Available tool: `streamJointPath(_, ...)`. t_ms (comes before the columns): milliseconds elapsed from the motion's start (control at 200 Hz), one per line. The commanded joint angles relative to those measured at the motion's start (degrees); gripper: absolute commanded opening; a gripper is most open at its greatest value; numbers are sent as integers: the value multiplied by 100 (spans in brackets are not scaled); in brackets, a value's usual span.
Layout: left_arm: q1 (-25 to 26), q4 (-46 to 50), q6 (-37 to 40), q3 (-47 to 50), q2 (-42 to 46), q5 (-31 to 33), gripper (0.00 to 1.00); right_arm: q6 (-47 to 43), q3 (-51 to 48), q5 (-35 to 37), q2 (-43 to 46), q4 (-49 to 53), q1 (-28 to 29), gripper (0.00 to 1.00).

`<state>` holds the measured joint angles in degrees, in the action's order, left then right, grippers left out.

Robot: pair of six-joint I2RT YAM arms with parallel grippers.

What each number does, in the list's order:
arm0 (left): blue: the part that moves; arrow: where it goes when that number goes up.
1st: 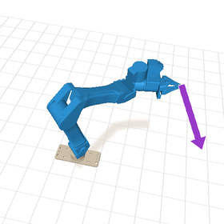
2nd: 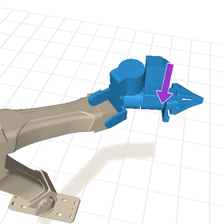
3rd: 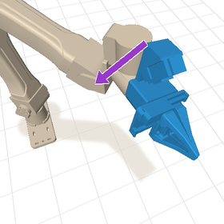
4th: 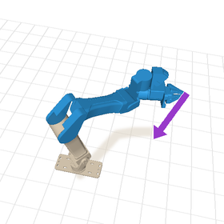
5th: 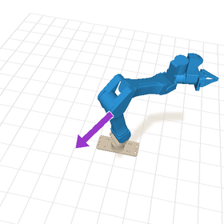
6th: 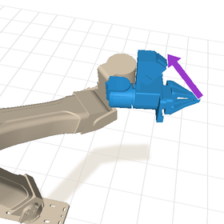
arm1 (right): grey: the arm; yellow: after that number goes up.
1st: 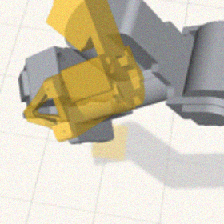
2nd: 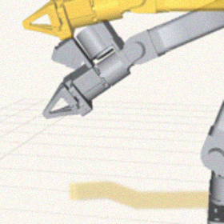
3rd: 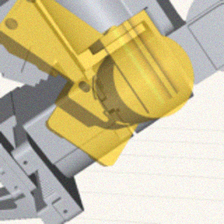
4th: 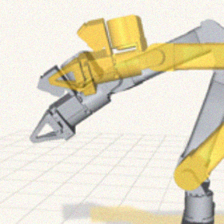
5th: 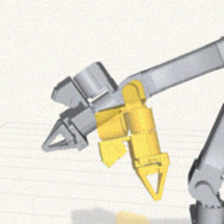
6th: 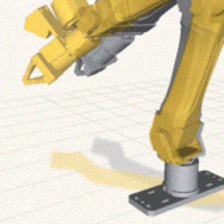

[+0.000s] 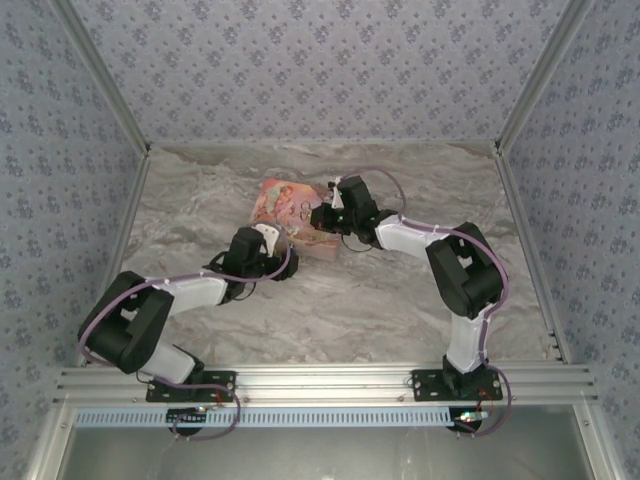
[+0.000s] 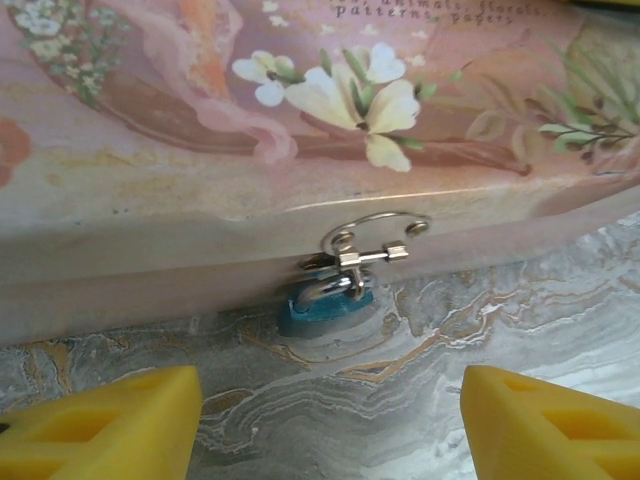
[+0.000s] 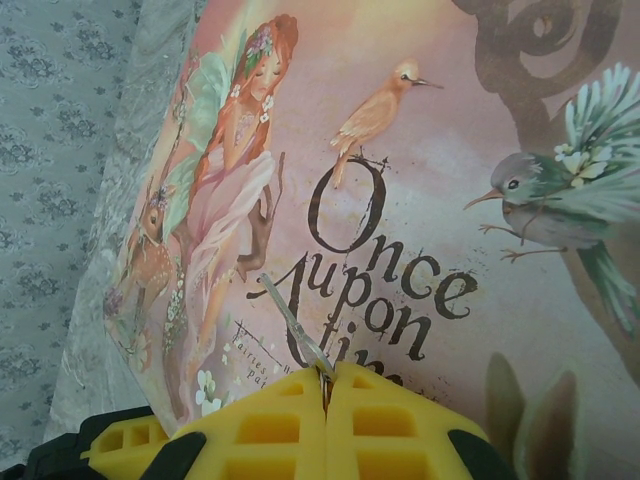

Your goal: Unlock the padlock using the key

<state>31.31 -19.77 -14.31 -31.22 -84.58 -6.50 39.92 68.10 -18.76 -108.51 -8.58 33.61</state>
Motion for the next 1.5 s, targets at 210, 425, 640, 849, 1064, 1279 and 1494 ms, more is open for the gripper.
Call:
streamJointPath(210,84,-271,112,-76,-356,153,66,140,-261,107,-426,1204,181,0)
streamJointPath(425,221,-364,130,-182,-636,291,62,155,-253,81,-440,1170,194,0)
streamJointPath(640,312,-548,44,-217,-848,711,60,139,-270,70,-427,1161,192,0)
streamJointPath(849,334,-796,-2,-251,-971,806,60,140,-278,58,-421,1141,192,0)
streamJointPath(1064,381,-908,58,-382,-985,870,59,138,-279,39,-417,1144,182,0)
streamJointPath(1279,409,-833,145,-573,-1138,940,53,139,-272,31,-413,1144,179,0)
streamJointPath(1494,418,-844,160,-630,-1348,935,46,130,-249,14,-408,1139,181,0)
